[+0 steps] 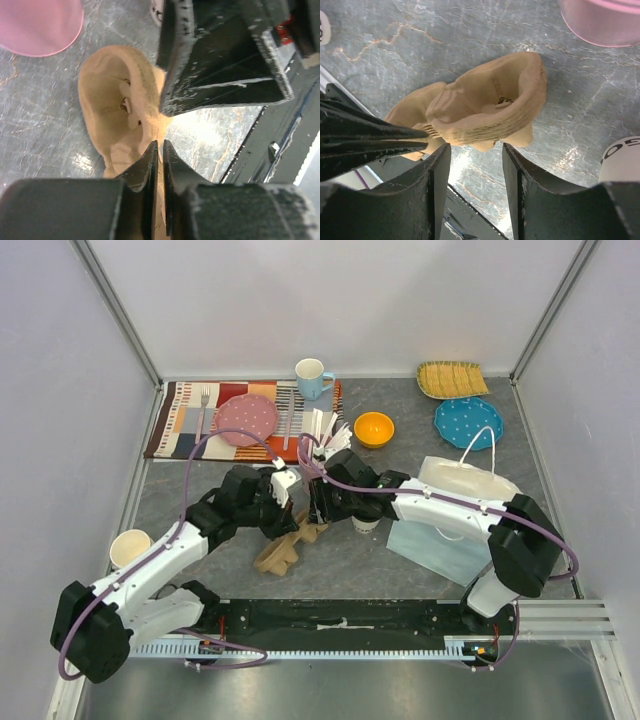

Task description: Pack the takeout coffee

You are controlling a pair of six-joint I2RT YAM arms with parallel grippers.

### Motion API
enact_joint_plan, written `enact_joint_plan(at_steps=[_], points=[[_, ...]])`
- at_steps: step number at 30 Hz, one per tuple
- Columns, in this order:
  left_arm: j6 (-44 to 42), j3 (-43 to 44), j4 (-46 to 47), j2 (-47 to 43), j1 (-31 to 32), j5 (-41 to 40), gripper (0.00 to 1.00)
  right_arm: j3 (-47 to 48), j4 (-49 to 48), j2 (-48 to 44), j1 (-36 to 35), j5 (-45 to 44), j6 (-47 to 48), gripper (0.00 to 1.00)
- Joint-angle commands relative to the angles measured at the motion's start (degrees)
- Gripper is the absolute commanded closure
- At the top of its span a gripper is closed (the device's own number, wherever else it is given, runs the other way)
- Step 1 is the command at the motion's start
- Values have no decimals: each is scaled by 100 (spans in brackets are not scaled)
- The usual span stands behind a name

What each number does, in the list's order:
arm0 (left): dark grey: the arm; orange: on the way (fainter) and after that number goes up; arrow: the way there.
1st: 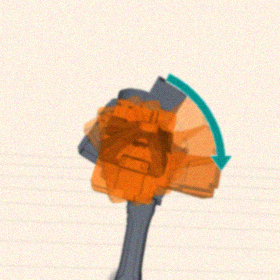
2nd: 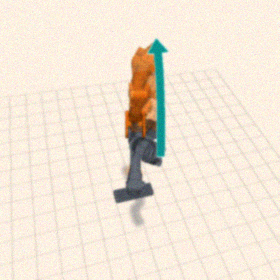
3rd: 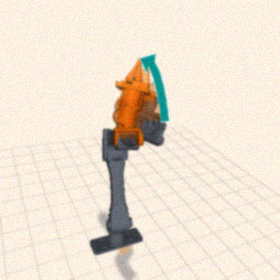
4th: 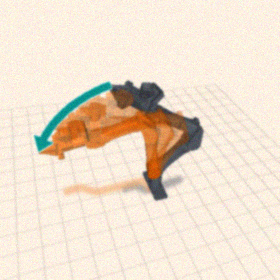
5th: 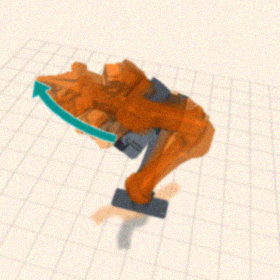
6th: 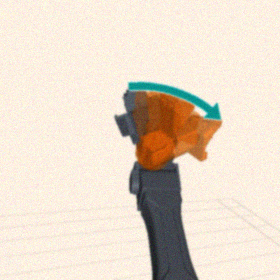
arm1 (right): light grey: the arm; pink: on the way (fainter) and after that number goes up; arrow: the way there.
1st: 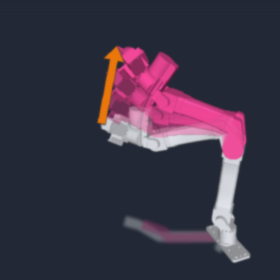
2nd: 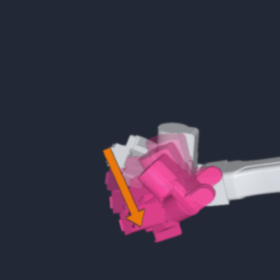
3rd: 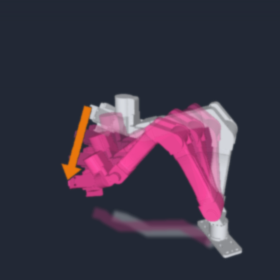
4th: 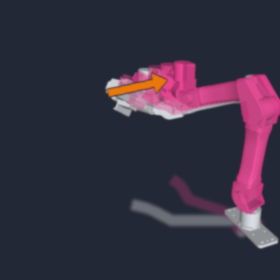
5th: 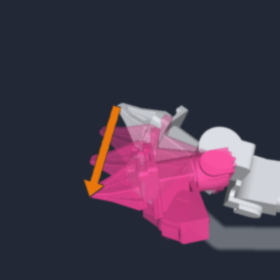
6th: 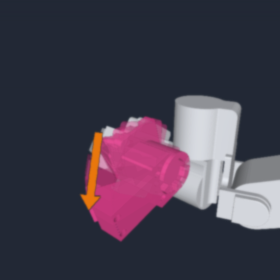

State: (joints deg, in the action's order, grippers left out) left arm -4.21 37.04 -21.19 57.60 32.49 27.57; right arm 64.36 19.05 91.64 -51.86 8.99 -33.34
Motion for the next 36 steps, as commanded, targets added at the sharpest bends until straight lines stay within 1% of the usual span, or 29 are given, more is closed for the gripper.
enact_joint_plan(at_steps=[1,2,3,5,6,7,11,13,14,16,18,20,21,22,23,25,30,36], points=[[191,269,167,84,-14,-839,82,-99,-77,-102,9,-258,47,48],[288,269,194,84,-49,-963,77,-81,-77,-32,9,-258,56,48],[367,278,212,84,-93,-834,75,-73,-103,-14,9,-267,56,48],[368,278,186,154,-103,-308,73,-90,-173,3,9,-336,21,49],[551,260,177,198,-103,-175,73,-99,-182,12,9,-372,30,50],[570,269,151,303,-111,-86,73,-116,-191,21,9,-398,47,51],[430,304,177,567,-173,-86,80,-160,-200,91,9,-495,117,52],[210,392,107,673,-190,-16,81,-204,-226,118,9,-521,109,53],[105,427,63,743,-190,220,81,-222,-252,144,9,-521,117,54],[130,489,80,805,-190,266,80,-248,-296,179,9,-556,91,55],[87,489,150,840,-190,231,80,-266,-323,223,18,-592,100,55],[52,454,185,849,-190,48,84,-318,-323,241,9,-601,91,56],[52,445,177,866,-190,-75,89,-388,-323,223,0,-627,91,57],[52,445,151,893,-190,-251,97,-432,-323,223,9,-644,100,56],[43,419,142,902,-190,-609,98,-476,-314,206,9,-653,100,57],[17,383,133,849,-208,-989,98,-582,-314,206,18,-697,109,57],[-133,366,98,779,-261,-815,98,-740,-314,276,9,-767,109,59],[-265,436,-16,778,-278,-1131,98,-863,-296,329,0,-829,144,60]])
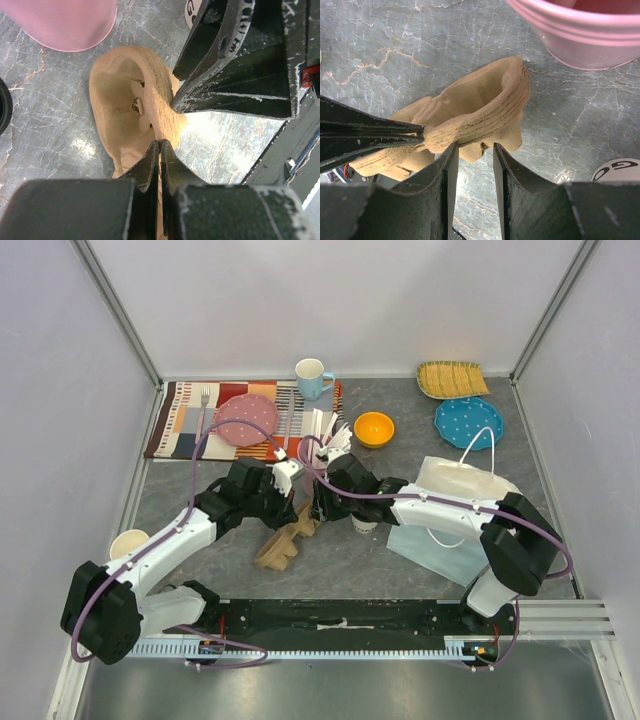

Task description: Pack the takeout coffee

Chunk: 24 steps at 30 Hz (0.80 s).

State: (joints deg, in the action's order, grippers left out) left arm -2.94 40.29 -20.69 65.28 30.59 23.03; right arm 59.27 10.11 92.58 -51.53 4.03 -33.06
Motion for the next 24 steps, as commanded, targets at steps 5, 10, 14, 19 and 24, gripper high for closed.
enact_joint_plan(at_steps=[5,10,14,19,24], points=[[-400,233,-207,12,-220,-624,98,-460,632,217,-24,-359,124,61],[-357,347,-287,-15,-246,-116,98,-434,667,191,-24,-368,151,62],[-426,409,-278,-15,-246,350,98,-328,668,147,-24,-316,264,62],[-77,418,-199,64,-246,1265,80,-179,536,-64,-59,-201,493,59],[-31,269,-23,161,-246,835,71,24,439,-152,-156,45,616,55]])
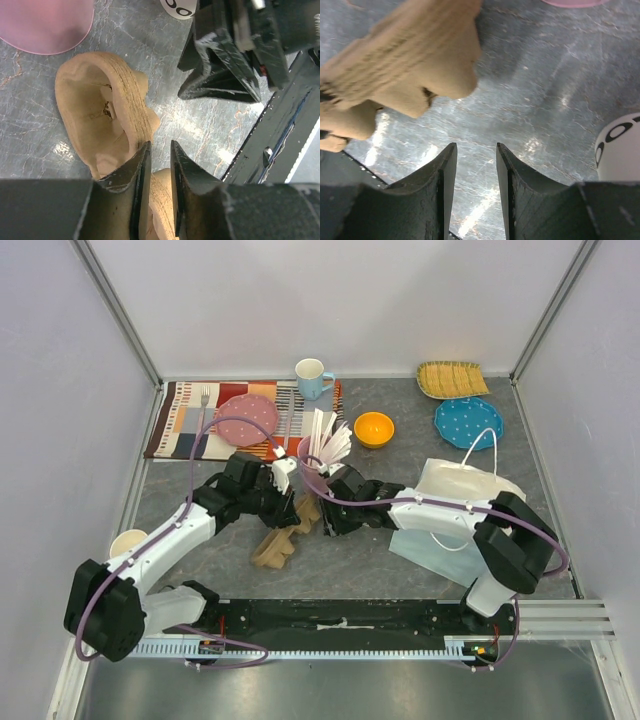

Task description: Pack the takeout coffee

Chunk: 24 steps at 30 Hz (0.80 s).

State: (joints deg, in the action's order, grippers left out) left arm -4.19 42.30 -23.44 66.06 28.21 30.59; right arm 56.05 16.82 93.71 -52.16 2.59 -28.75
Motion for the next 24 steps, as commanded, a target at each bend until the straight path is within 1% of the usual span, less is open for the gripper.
enact_joint_plan(at_steps=[1,4,6,7,12,16,21,22,24], points=[[76,33,287,100,-8,79,70,362,-240,-274,-110,207,177,55],[251,-20,454,249,-8,-9,69,415,-240,-310,-119,207,151,54],[357,-82,691,293,-8,139,68,424,-240,-353,-119,224,151,54],[540,-134,770,319,-8,210,68,441,-240,-362,-110,216,151,53],[849,-345,1104,469,-8,299,70,415,-232,-459,-119,154,89,51],[1121,-556,1122,425,-8,290,71,415,-179,-503,-110,84,28,50],[1148,-715,1114,372,-8,185,73,415,-161,-503,-119,84,36,49],[1157,-732,1114,364,-8,158,74,415,-170,-512,-110,84,28,48],[1253,-759,1131,337,-8,-8,92,424,-170,-529,-110,75,36,48]])
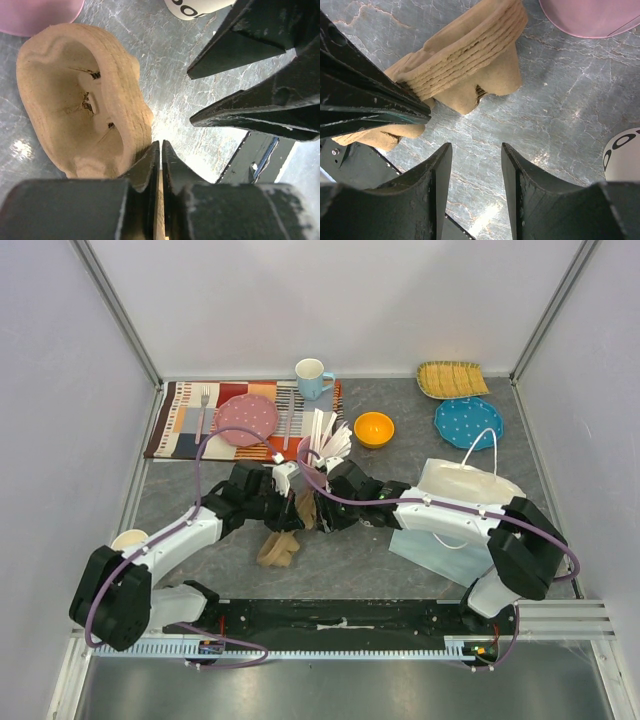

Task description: Pack the takeout coffee

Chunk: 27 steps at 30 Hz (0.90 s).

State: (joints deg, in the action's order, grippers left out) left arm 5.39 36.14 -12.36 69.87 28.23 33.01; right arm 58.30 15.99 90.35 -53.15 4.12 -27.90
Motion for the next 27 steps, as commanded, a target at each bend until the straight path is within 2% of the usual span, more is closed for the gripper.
enact_joint_plan(at_steps=[1,8,11,15,18,20,23,25,26,27], points=[[322,-142,67,-113,-19,-304,98,190,-78,-201,-20,-78,-49,48],[472,139,-398,-630,-230,169,98,251,-26,-333,-12,-25,-31,46],[420,113,-487,-1052,-484,232,98,374,9,-438,-12,62,-31,39],[-19,-159,-355,-2236,-546,389,98,542,-34,-667,-12,378,30,19],[-30,-423,-319,-2574,-546,146,98,568,-61,-817,-12,309,135,15],[24,-398,-346,-2435,-555,-241,98,568,-26,-791,-12,168,250,14],[58,136,-696,-1925,-555,-803,98,647,-43,-642,-29,370,198,15],[24,410,-1117,-1548,-573,-823,97,708,-96,-554,-151,431,180,15],[6,664,-1346,-1442,-582,-736,90,735,-148,-466,-204,562,206,15],[15,805,-1583,-1354,-599,-700,88,770,-157,-422,-257,607,215,15]])
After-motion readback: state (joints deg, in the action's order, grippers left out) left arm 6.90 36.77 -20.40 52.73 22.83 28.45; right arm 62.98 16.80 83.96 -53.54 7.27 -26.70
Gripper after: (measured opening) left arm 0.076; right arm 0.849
